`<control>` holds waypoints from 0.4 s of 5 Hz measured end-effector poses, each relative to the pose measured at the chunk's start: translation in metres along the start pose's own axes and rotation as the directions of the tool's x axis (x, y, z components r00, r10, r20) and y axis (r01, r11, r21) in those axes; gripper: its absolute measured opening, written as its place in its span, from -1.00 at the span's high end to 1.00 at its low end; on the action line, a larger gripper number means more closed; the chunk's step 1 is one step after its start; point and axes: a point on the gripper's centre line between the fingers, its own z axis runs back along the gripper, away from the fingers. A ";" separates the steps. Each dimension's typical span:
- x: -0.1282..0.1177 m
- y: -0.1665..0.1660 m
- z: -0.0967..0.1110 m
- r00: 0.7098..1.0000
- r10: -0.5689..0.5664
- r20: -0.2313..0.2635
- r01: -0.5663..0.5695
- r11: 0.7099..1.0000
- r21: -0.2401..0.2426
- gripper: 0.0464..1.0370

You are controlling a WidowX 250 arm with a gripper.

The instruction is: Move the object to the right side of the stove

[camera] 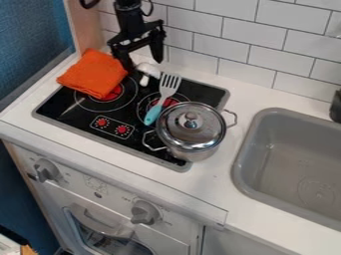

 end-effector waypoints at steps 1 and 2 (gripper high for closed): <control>-0.004 -0.007 -0.010 0.999 -0.010 -0.034 0.010 1.000 0.012 -0.87; -0.002 -0.006 -0.013 1.000 0.005 -0.030 -0.004 0.999 0.053 -0.39</control>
